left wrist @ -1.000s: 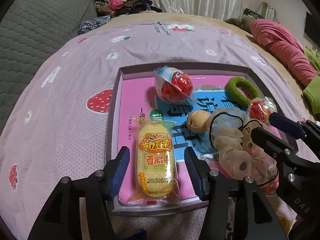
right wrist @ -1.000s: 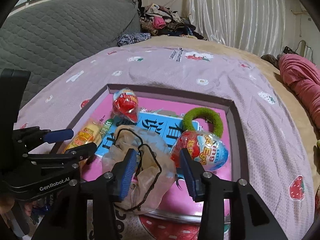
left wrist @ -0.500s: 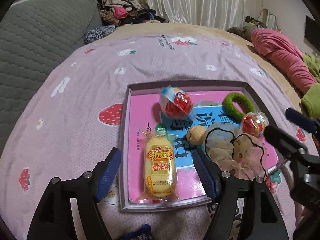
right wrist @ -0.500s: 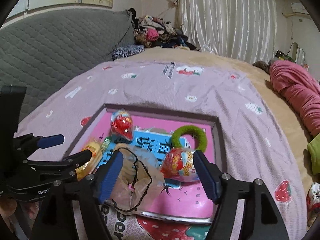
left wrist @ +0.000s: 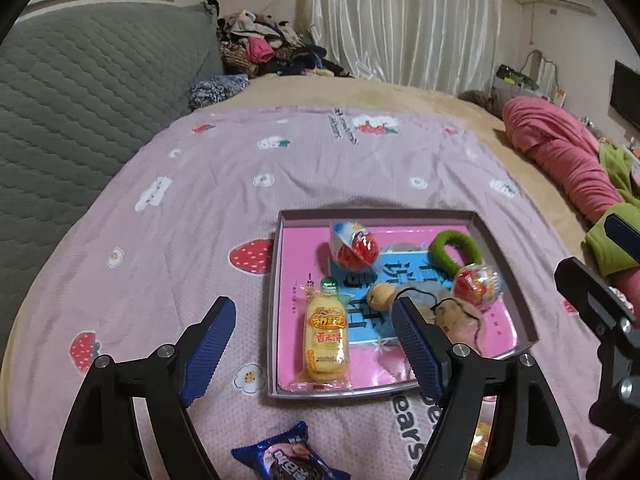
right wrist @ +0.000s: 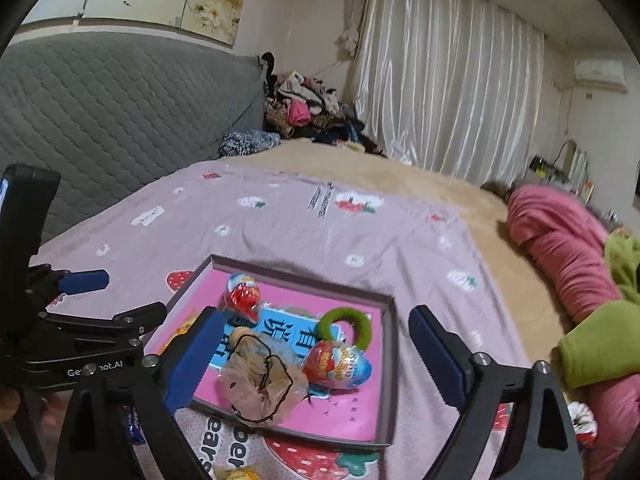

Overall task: Organize objects
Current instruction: 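Withdraw both open tools from the tray toward the Oreo pack and remaining rice-cake pack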

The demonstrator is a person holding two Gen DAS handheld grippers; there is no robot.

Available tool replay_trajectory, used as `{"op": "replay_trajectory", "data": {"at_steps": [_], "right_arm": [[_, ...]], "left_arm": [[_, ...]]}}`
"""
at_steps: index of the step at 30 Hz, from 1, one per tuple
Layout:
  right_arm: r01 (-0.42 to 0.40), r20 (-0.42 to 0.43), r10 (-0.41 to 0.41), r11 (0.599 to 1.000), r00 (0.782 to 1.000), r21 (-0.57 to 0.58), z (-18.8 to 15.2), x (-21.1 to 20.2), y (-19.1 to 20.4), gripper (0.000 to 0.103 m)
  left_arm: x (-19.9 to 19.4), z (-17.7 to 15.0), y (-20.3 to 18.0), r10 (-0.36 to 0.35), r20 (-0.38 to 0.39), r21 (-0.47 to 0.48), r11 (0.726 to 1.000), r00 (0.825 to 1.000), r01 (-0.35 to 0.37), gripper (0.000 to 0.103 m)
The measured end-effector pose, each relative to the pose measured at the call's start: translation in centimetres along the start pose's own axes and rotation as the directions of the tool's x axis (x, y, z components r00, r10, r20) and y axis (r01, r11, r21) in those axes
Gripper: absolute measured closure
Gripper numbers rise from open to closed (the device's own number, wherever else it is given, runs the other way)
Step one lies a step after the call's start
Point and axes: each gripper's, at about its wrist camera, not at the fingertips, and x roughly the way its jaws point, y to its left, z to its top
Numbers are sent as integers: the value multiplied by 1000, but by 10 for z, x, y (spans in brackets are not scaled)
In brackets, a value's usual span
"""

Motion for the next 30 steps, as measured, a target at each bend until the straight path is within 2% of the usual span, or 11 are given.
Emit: {"op": "replay_trajectory", "data": {"at_steps": [7, 12, 19, 22, 26, 30], "right_arm": [[9, 25, -10, 1000, 1000, 4, 7, -25, -2, 3], [-28, 28, 27, 999, 999, 37, 13, -43, -7, 2], [-28, 46, 26, 999, 999, 41, 19, -76, -6, 1], [-38, 40, 36, 999, 999, 34, 18, -86, -6, 1], [-49, 46, 47, 998, 998, 41, 16, -102, -5, 1], [-62, 49, 60, 997, 997, 44, 11, -118, -2, 1]], "left_arm": [[-33, 4, 12, -29, 30, -64, 997, 999, 31, 19], [-56, 0, 20, -70, 45, -113, 991, 997, 74, 19], [-79, -12, 16, -56, 45, -92, 994, 997, 60, 19], [-89, -17, 16, -21, 58, -67, 997, 998, 25, 19], [-104, -23, 24, -47, 71, -90, 994, 996, 54, 19], [-115, -32, 24, -22, 76, -69, 997, 997, 27, 19]]}}
